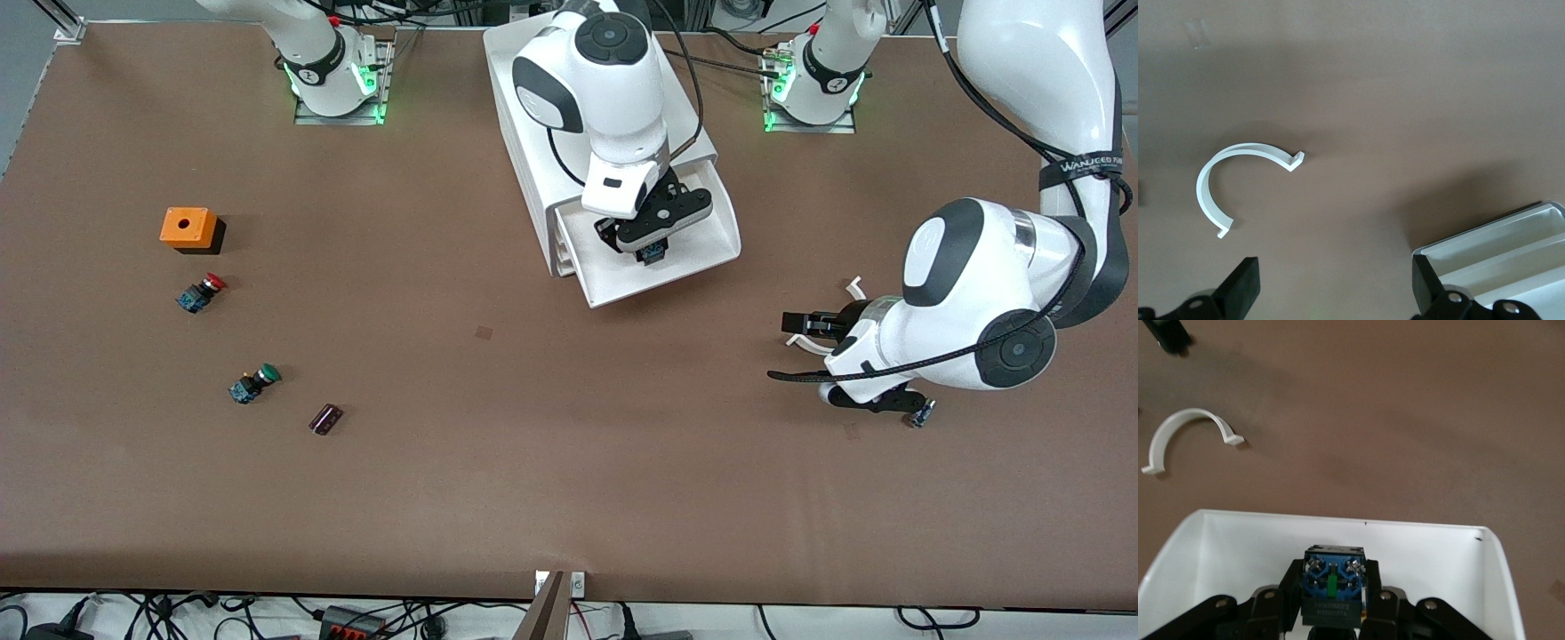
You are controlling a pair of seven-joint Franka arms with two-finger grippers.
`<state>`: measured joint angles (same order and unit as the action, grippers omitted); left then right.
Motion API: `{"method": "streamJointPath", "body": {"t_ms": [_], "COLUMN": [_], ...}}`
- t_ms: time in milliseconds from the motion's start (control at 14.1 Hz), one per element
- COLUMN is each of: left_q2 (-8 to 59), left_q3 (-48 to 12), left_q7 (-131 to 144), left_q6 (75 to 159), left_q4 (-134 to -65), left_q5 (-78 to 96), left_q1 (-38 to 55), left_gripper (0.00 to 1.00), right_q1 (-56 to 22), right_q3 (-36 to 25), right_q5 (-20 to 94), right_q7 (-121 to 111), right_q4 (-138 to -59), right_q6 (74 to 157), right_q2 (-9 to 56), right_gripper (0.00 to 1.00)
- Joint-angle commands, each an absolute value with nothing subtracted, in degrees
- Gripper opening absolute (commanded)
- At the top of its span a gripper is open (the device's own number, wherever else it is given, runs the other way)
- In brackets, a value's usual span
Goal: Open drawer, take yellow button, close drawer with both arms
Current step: 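Lift the blue button out of the drawer with the right gripper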
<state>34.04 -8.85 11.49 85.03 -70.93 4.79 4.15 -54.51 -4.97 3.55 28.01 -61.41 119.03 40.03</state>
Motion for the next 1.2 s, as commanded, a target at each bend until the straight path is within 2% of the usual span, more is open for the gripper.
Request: {"method": "streamJointPath", "body": {"t_ms": [0, 283, 496, 920, 1133], "left_q2": [33.9, 31.6, 28.7, 25.6, 25.4], "left_q3": [-9.2, -9.6, -9.7, -10.0, -10.4], "left_q7": [17.8, 22.9, 23.1, 26.3, 26.5], "left_q6": [88.7, 94.5, 100.0, 104.9, 105.7], "left_q4": [-70.0, -73.4, -78.7, -84.6, -85.3], "left_q5": [3.1, 3.0, 1.9, 1.9, 2.0], "left_q1": [4.9, 6.4, 7.1, 7.3, 7.2], "left_gripper": [1.0, 1.0, 1.0, 1.0, 1.0], "right_q1": [-50.9, -39.9, -32.8, -24.2, -21.9], "right_q3": [-5.0, -4.6, -4.6, -4.6, -4.6], "right_q5": [4.7, 4.9, 5.2, 5.0, 5.0], "right_q7": [28.7, 27.6, 22.3, 11.2, 5.8], "right_q4": [-58.1, -58.4, -60.5, -71.2, -77.6], "right_q6": [114.0, 104.5, 99.0, 99.6, 103.3], "right_q2": [38.9, 35.6, 35.2, 33.8, 33.8], "right_gripper": [0.0, 0.0, 0.0, 0.0, 0.0]}}
